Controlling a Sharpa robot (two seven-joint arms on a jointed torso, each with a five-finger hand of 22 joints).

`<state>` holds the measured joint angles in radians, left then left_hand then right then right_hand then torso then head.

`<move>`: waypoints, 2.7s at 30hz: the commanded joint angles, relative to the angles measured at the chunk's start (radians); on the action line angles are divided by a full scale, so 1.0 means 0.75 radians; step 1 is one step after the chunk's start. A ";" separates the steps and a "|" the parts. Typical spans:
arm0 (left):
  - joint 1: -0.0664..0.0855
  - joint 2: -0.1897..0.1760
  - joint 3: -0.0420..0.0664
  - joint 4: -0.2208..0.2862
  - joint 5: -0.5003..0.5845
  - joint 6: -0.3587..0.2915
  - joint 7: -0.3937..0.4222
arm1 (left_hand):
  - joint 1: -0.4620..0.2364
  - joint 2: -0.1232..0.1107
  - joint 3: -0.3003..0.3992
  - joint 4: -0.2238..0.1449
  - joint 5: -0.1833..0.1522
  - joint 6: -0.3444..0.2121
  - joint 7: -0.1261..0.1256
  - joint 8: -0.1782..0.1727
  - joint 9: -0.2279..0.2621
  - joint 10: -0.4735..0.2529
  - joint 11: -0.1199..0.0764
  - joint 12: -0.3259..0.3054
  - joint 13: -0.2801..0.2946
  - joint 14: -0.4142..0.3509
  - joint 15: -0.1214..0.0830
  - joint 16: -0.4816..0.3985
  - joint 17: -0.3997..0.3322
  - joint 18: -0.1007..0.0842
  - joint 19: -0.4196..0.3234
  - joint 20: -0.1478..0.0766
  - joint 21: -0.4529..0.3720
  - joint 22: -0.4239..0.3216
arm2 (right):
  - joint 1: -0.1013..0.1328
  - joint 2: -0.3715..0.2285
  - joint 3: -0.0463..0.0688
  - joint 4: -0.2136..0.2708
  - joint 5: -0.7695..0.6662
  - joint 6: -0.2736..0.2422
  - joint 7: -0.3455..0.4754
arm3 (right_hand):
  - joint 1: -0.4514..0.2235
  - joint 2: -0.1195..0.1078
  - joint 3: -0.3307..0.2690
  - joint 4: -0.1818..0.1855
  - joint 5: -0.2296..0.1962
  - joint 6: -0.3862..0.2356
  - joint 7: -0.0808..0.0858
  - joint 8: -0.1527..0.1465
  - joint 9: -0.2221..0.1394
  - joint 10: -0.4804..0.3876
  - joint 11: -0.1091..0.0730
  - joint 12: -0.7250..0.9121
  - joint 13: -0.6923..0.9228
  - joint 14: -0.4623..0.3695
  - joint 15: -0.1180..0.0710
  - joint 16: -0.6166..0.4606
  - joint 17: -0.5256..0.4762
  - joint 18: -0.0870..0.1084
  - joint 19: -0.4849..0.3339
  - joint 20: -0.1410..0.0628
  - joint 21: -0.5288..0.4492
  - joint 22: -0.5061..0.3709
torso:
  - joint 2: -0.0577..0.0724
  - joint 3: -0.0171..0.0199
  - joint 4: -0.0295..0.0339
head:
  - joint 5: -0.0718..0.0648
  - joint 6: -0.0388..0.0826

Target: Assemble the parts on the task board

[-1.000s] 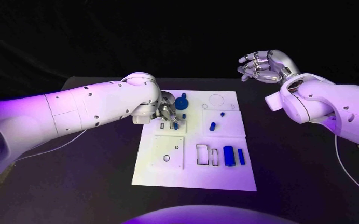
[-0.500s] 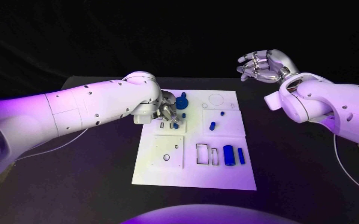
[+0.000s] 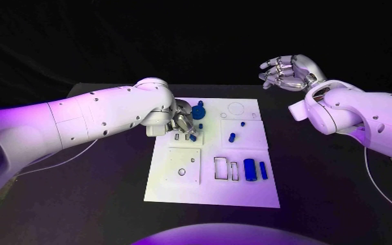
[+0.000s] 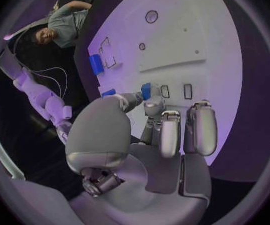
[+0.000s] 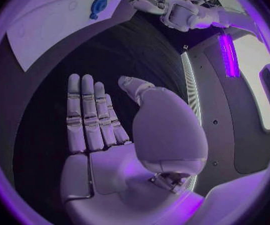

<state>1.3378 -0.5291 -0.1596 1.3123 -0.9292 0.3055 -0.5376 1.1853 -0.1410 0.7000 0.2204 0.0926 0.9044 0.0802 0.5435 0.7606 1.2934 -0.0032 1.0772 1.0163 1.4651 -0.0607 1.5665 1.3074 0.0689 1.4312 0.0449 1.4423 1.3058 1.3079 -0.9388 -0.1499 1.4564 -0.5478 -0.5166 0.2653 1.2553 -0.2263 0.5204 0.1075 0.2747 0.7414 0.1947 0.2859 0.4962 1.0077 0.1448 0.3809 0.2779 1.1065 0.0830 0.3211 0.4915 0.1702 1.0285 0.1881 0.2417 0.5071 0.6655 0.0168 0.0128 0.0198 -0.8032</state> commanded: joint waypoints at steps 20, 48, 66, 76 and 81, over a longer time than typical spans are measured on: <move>-0.034 -0.199 0.015 0.234 -0.124 -0.468 0.092 | -0.045 -0.069 0.276 -0.282 0.200 0.030 -0.022 0.041 0.074 0.049 -0.015 -0.009 -0.020 0.141 -0.015 0.006 0.351 -0.026 0.027 -0.011 0.032 0.050 | -0.009 -0.021 0.000 0.009 -0.022 0.009 0.023 | -0.017 0.017 -0.008 0.002 0.008 0.011 0.038 0.006 -0.006 -0.001 0.005 -0.008 -0.015 0.001 0.008 -0.016 -0.004 0.014 0.004 0.004 -0.017 -0.014 | -0.004 0.0016 0.0106 | -0.006 0.000; -0.094 -0.216 0.008 0.280 -0.324 -0.509 0.061 | -0.041 -0.133 0.293 -0.278 0.363 0.078 -0.038 0.036 0.093 0.096 -0.031 0.019 0.005 0.141 -0.030 0.006 0.351 -0.038 0.058 -0.028 0.061 0.108 | -0.019 -0.032 0.000 0.012 -0.049 0.005 0.036 | -0.021 0.017 -0.011 0.003 0.008 0.010 0.039 0.006 -0.008 -0.003 0.006 -0.009 -0.021 0.001 0.009 -0.021 -0.005 0.014 0.004 0.005 -0.021 -0.019 | 0.000 0.0039 0.0055 | 0.004 -0.015; -0.106 -0.185 -0.002 0.241 -0.333 -0.483 0.045 | -0.042 -0.137 0.291 -0.276 0.379 0.083 -0.040 0.037 0.095 0.104 -0.033 0.030 0.016 0.141 -0.032 0.006 0.351 -0.040 0.064 -0.029 0.065 0.118 | -0.022 -0.030 0.000 0.012 -0.050 0.005 0.039 | -0.022 0.017 -0.011 0.004 0.008 0.010 0.039 0.007 -0.009 -0.003 0.006 -0.009 -0.023 0.001 0.009 -0.022 -0.005 0.014 0.004 0.006 -0.022 -0.021 | -0.001 0.0017 0.0072 | 0.002 -0.022; -0.107 -0.183 -0.003 0.239 -0.343 -0.440 0.041 | -0.042 -0.138 0.291 -0.276 0.382 0.084 -0.040 0.037 0.095 0.105 -0.033 0.033 0.019 0.141 -0.032 0.006 0.351 -0.040 0.065 -0.029 0.067 0.120 | -0.023 -0.030 0.000 0.011 -0.050 0.008 0.040 | -0.022 0.017 -0.011 0.004 0.008 0.010 0.039 0.007 -0.009 -0.003 0.006 -0.009 -0.023 0.001 0.009 -0.022 -0.005 0.014 0.004 0.006 -0.022 -0.021 | -0.001 0.0017 0.0065 | 0.004 -0.027; -0.107 -0.183 -0.003 0.240 -0.347 -0.400 0.039 | -0.042 -0.138 0.290 -0.277 0.385 0.085 -0.041 0.037 0.096 0.106 -0.034 0.033 0.019 0.141 -0.033 0.006 0.351 -0.041 0.066 -0.029 0.068 0.123 | -0.023 -0.029 0.000 0.010 -0.049 0.008 0.040 | -0.022 0.017 -0.011 0.004 0.008 0.010 0.039 0.007 -0.009 -0.003 0.006 -0.009 -0.023 0.001 0.009 -0.022 -0.005 0.014 0.004 0.006 -0.022 -0.021 | -0.001 0.0025 0.0059 | 0.005 -0.031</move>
<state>1.2576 -0.6686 -0.1621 1.4901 -1.1797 -0.0402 -0.5054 1.1435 -0.2431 0.7329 0.1929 0.3748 0.9591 0.0585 0.5650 0.7959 1.3676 -0.0301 1.0982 1.0294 1.4689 -0.0785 1.5665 1.3080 0.0536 1.4580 0.0253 1.4880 1.3081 1.2913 -0.9616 -0.1500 1.4635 -0.5744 -0.5177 0.2841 1.2462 -0.2172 0.5175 0.1105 0.2749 0.7414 0.1947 0.2859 0.4915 1.0076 0.1447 0.3809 0.2619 1.1075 0.0840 0.3079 0.4886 0.1702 1.0284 0.1880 0.2301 0.4925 0.6643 0.0179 0.0176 0.0226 -0.8255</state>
